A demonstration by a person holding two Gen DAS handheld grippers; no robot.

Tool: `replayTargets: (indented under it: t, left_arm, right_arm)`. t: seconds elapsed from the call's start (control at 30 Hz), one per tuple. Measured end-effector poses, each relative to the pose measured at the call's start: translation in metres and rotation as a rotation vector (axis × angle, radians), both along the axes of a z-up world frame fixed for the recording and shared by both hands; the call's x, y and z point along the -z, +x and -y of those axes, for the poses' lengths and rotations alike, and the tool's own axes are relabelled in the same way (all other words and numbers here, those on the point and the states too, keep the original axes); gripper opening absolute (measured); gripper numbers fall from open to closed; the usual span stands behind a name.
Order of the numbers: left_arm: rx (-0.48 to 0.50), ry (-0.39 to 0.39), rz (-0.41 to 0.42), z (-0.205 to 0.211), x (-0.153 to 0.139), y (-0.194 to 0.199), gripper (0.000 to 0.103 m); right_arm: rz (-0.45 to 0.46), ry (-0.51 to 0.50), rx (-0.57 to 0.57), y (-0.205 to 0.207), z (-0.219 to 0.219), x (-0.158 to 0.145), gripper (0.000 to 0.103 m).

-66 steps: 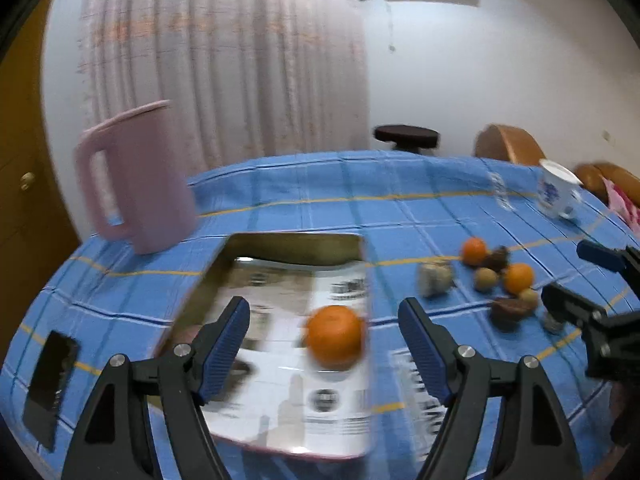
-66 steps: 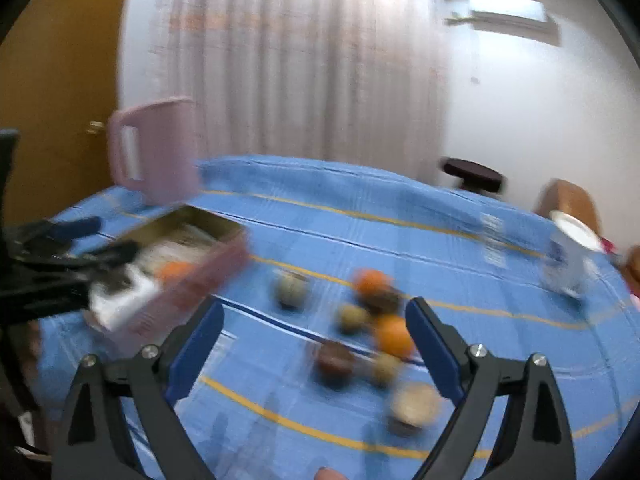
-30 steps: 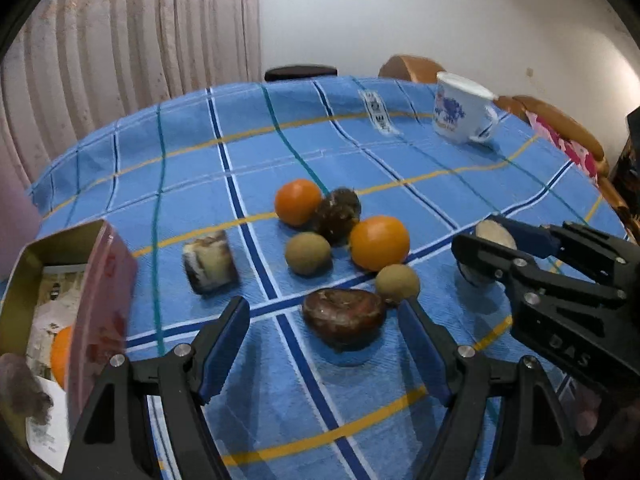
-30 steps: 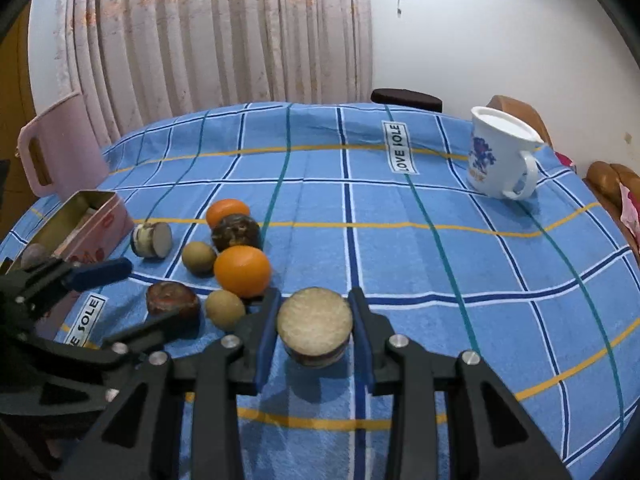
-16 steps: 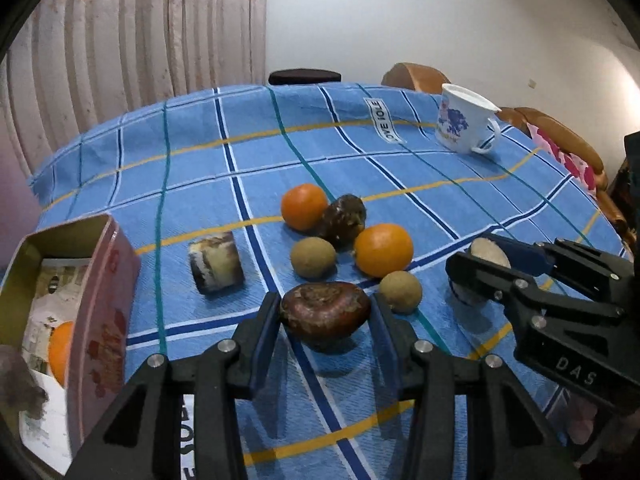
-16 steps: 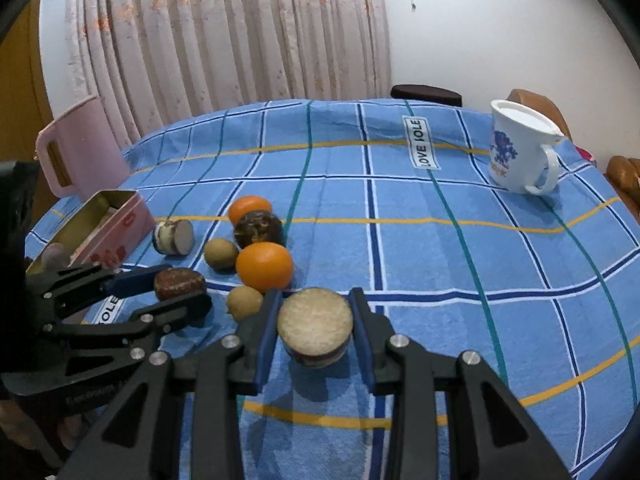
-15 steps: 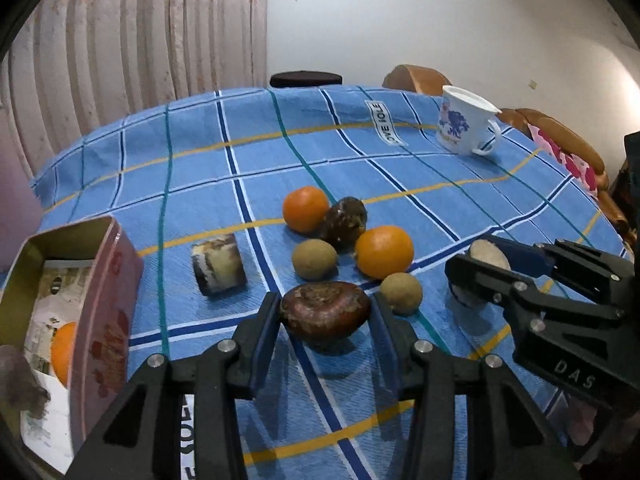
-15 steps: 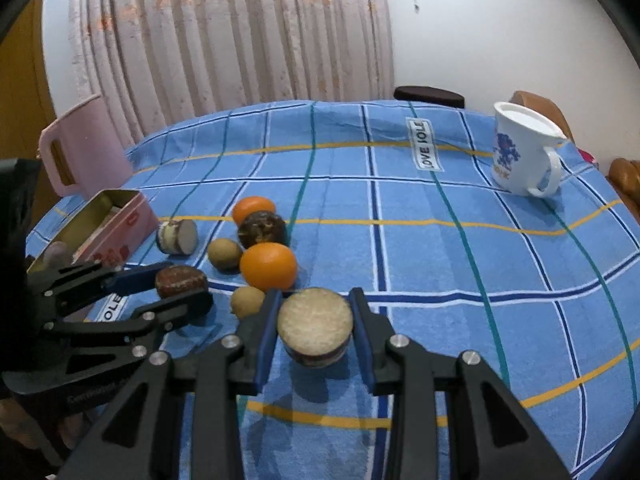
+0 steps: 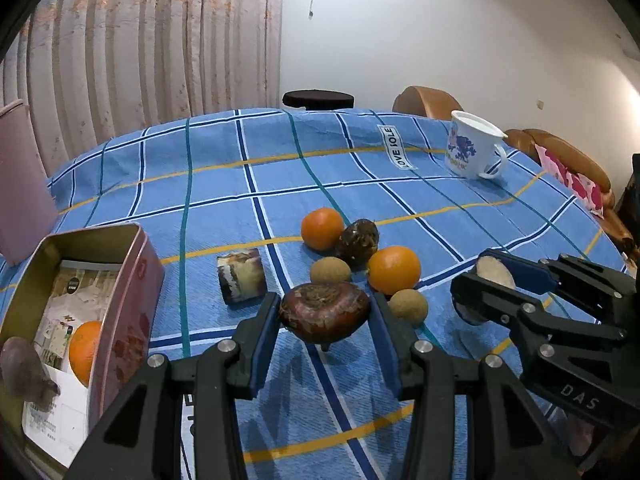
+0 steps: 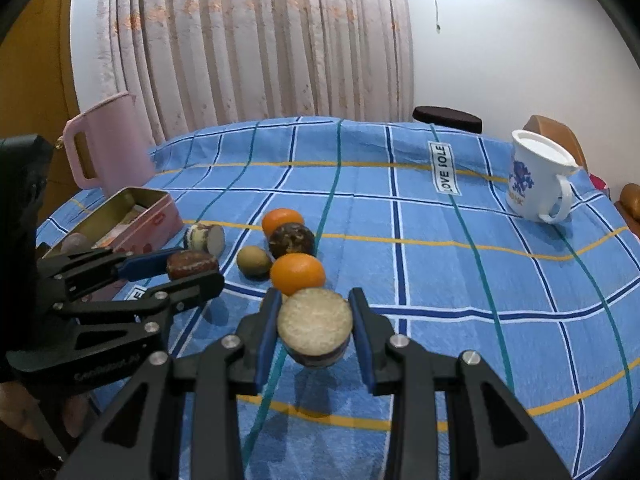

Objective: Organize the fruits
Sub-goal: 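Lift and carry the date and beige slice over the tin box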

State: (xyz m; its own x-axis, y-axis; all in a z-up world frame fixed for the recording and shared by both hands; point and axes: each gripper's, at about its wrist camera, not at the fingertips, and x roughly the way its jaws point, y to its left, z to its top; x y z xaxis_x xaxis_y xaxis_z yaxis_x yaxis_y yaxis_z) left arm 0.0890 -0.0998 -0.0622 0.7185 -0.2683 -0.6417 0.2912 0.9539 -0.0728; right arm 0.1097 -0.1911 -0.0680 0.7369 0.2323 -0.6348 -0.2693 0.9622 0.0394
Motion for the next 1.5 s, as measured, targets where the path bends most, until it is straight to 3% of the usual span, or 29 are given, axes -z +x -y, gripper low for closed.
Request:
replayTargets:
  t: [1.5]
  left_arm:
    - [-0.066,-0.009,0.206,-0.009,-0.022,-0.032,0.047]
  right_arm:
    - [0.136,0.013,-0.047,-0.022,-0.003,-0.013,0.037]
